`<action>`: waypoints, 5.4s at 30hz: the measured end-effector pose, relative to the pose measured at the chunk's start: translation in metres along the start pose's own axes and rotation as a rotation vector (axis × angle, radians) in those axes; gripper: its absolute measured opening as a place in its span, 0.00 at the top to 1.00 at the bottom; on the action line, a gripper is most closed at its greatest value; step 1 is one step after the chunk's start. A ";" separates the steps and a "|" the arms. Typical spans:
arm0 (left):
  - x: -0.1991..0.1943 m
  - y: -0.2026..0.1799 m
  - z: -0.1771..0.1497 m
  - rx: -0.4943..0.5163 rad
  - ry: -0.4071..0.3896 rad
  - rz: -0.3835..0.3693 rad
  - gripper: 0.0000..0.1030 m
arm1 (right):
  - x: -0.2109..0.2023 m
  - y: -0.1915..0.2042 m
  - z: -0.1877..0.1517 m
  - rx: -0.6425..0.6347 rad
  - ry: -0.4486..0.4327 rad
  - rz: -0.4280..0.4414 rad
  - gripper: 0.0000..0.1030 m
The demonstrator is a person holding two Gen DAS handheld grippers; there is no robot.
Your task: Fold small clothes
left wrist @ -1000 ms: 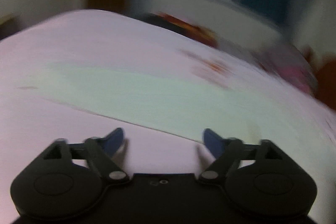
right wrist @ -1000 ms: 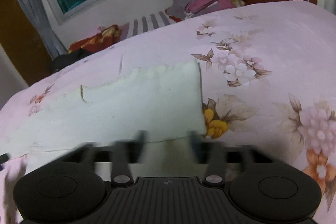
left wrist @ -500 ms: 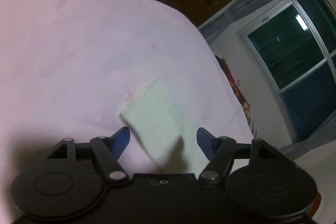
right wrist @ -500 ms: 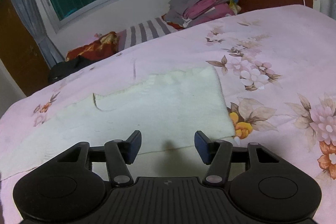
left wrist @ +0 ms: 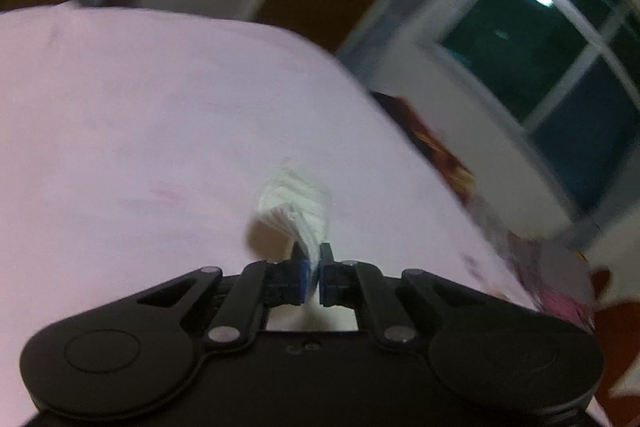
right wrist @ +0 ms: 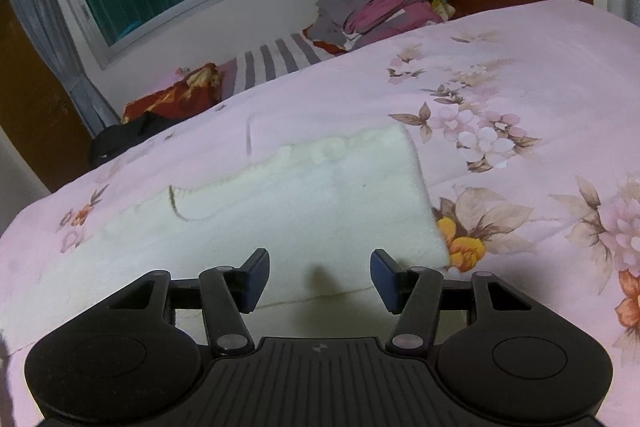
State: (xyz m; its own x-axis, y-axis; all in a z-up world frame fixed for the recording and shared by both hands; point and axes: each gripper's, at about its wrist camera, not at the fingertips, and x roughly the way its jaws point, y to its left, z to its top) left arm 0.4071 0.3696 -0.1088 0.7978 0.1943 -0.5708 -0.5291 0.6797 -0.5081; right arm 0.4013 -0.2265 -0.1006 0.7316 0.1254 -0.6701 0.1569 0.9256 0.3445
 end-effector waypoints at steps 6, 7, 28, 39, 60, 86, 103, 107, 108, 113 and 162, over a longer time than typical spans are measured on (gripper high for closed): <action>0.005 -0.121 -0.056 0.200 0.110 -0.193 0.95 | -0.004 -0.022 0.012 0.029 -0.023 0.018 0.45; 0.004 -0.141 -0.069 0.236 0.127 -0.217 0.95 | -0.006 -0.026 0.013 0.033 -0.025 0.022 0.45; -0.010 -0.341 -0.320 0.726 0.458 -0.504 0.55 | -0.055 -0.146 0.045 0.191 -0.066 0.052 0.45; -0.046 -0.180 -0.193 0.691 0.212 -0.134 0.51 | 0.013 -0.058 0.035 0.090 0.091 0.227 0.45; 0.001 -0.165 -0.185 0.730 0.310 -0.136 0.51 | 0.016 -0.020 0.036 -0.069 -0.028 0.082 0.97; -0.038 -0.181 -0.159 0.746 0.232 -0.250 0.44 | 0.006 -0.077 0.040 0.030 -0.022 0.020 0.96; 0.096 -0.257 -0.171 0.855 0.379 -0.259 0.35 | 0.109 -0.049 0.074 -0.109 0.146 -0.009 0.97; 0.089 -0.250 -0.158 0.776 0.358 -0.268 0.39 | 0.104 -0.057 0.079 -0.070 0.133 -0.037 0.96; 0.078 -0.252 -0.161 0.761 0.345 -0.295 0.39 | 0.093 -0.047 0.079 -0.100 0.097 -0.016 0.96; 0.040 -0.290 -0.218 0.870 0.375 -0.421 0.37 | 0.093 0.017 0.051 -0.167 0.156 0.192 0.96; -0.099 -0.092 -0.180 0.850 0.365 -0.236 0.29 | -0.100 -0.056 -0.037 -0.017 0.008 -0.027 0.34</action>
State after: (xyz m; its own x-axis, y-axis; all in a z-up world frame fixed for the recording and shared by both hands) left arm 0.3247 0.1605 -0.1218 0.6418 -0.1489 -0.7523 0.1358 0.9875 -0.0796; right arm 0.2947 -0.2772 -0.0776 0.7222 0.1029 -0.6840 0.1654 0.9345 0.3153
